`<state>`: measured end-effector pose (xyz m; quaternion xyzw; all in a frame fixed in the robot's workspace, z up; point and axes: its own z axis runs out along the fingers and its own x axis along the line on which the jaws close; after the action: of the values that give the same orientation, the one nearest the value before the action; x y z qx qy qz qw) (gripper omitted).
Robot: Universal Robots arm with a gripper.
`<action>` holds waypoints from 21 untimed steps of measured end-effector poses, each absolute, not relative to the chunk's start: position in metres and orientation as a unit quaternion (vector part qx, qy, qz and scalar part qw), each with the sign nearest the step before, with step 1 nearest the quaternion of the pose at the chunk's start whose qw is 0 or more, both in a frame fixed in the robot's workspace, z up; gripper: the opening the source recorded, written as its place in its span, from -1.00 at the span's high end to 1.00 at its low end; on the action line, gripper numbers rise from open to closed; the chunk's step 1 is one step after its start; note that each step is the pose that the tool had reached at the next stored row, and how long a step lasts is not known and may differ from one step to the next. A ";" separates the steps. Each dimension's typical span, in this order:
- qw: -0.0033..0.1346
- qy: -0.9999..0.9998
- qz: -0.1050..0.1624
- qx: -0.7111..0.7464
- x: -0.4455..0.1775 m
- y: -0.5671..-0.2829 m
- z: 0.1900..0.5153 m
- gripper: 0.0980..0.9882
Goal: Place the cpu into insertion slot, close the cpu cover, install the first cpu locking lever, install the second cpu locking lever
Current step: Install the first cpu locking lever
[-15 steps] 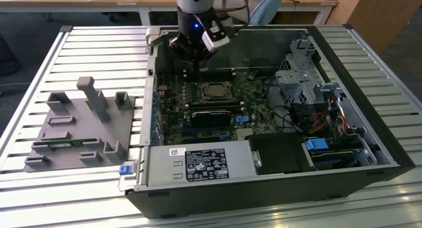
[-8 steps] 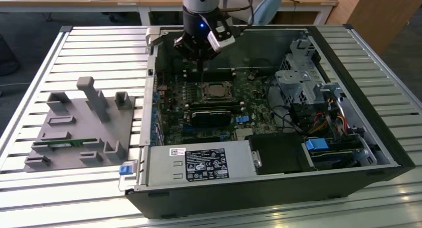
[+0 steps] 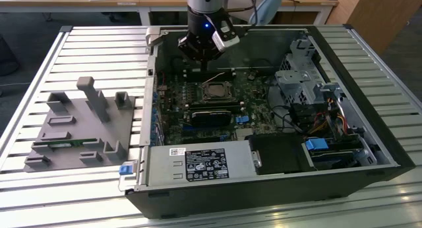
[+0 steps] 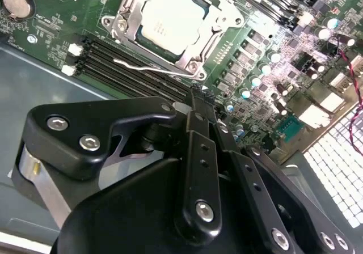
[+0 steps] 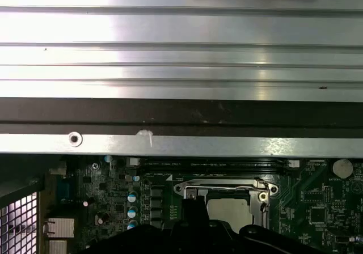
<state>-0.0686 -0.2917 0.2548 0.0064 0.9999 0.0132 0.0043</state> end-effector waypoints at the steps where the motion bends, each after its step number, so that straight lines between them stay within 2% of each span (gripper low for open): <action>1: 0.004 1.000 0.013 0.006 -0.068 -0.292 0.255 0.96; 17: 0.004 1.000 0.013 0.006 -0.060 -0.292 0.254 0.96; 21: 0.004 1.000 0.022 0.006 -0.058 -0.292 0.252 0.96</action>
<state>-0.0577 -0.2917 0.2519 0.0065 0.9997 0.0225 0.0043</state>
